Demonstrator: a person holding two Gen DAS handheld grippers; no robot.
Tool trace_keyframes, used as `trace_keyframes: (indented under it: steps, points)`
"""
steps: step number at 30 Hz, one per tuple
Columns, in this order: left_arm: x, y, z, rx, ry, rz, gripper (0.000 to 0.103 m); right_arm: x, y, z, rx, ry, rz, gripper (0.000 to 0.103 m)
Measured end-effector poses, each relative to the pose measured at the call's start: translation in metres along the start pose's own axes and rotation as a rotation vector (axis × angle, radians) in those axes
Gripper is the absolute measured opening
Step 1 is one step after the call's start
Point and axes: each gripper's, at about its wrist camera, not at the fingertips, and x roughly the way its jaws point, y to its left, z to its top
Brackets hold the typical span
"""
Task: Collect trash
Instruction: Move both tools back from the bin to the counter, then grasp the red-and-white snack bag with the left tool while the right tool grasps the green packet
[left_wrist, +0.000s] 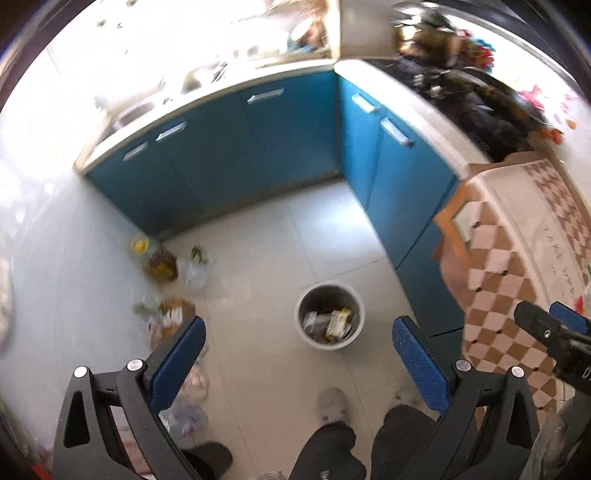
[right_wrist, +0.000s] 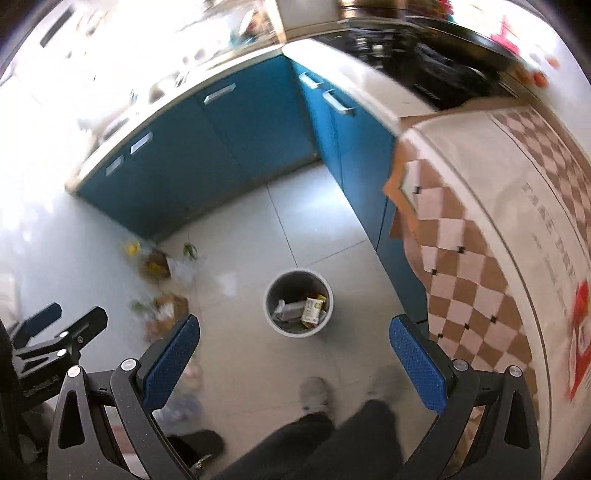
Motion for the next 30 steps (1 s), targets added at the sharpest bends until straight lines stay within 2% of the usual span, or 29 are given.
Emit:
trace_keyframes:
  steps: [3, 5, 8, 9, 11, 12, 13, 15, 17, 19, 20, 21, 22, 25, 28, 30]
  points:
    - [-0.012, -0.042, 0.017, 0.074, -0.026, -0.044, 0.103, -0.029, -0.043, 0.006, 0.095, -0.053, 0.015, 0.103]
    - [-0.015, -0.085, 0.028, 0.138, -0.024, -0.089, 0.103, -0.052, -0.083, 0.009, 0.164, -0.103, -0.002, 0.103]
    - [-0.015, -0.164, 0.038, 0.242, 0.006, -0.182, 0.103, -0.085, -0.155, 0.006, 0.282, -0.162, -0.043, 0.103]
    - [-0.013, -0.199, 0.04, 0.283, 0.034, -0.235, 0.103, -0.094, -0.18, 0.005, 0.322, -0.175, -0.057, 0.102]
    - [-0.008, -0.254, 0.039, 0.353, 0.074, -0.306, 0.103, -0.116, -0.248, -0.011, 0.432, -0.203, -0.097, 0.092]
    - [-0.003, -0.291, 0.037, 0.4, 0.11, -0.35, 0.103, -0.121, -0.27, -0.016, 0.463, -0.207, -0.111, 0.079]
    - [0.0, -0.315, 0.034, 0.428, 0.132, -0.367, 0.103, -0.131, -0.309, -0.029, 0.526, -0.211, -0.136, 0.068]
    - [0.013, -0.38, 0.027, 0.505, 0.201, -0.436, 0.102, -0.141, -0.373, -0.05, 0.634, -0.209, -0.154, 0.059]
    - [0.028, -0.438, 0.018, 0.571, 0.261, -0.477, 0.102, -0.144, -0.428, -0.072, 0.726, -0.2, -0.174, 0.055]
    - [0.042, -0.485, 0.005, 0.631, 0.307, -0.493, 0.102, -0.138, -0.484, -0.095, 0.816, -0.177, -0.168, 0.041]
    - [0.051, -0.503, -0.001, 0.656, 0.333, -0.496, 0.102, -0.132, -0.504, -0.103, 0.844, -0.163, -0.159, 0.036]
    - [0.056, -0.515, -0.007, 0.673, 0.351, -0.493, 0.099, -0.124, -0.525, -0.113, 0.88, -0.147, -0.136, 0.022]
    - [0.064, -0.53, -0.013, 0.693, 0.374, -0.498, 0.098, -0.114, -0.542, -0.122, 0.911, -0.135, -0.11, 0.013]
    - [0.078, -0.561, -0.028, 0.741, 0.428, -0.507, 0.093, -0.094, -0.569, -0.134, 0.955, -0.13, -0.054, 0.008]
    - [0.081, -0.576, -0.038, 0.77, 0.446, -0.523, 0.093, -0.074, -0.582, -0.138, 0.966, -0.117, -0.008, 0.006]
    - [0.079, -0.582, -0.042, 0.78, 0.432, -0.526, 0.093, -0.061, -0.587, -0.137, 0.957, -0.102, 0.034, 0.005]
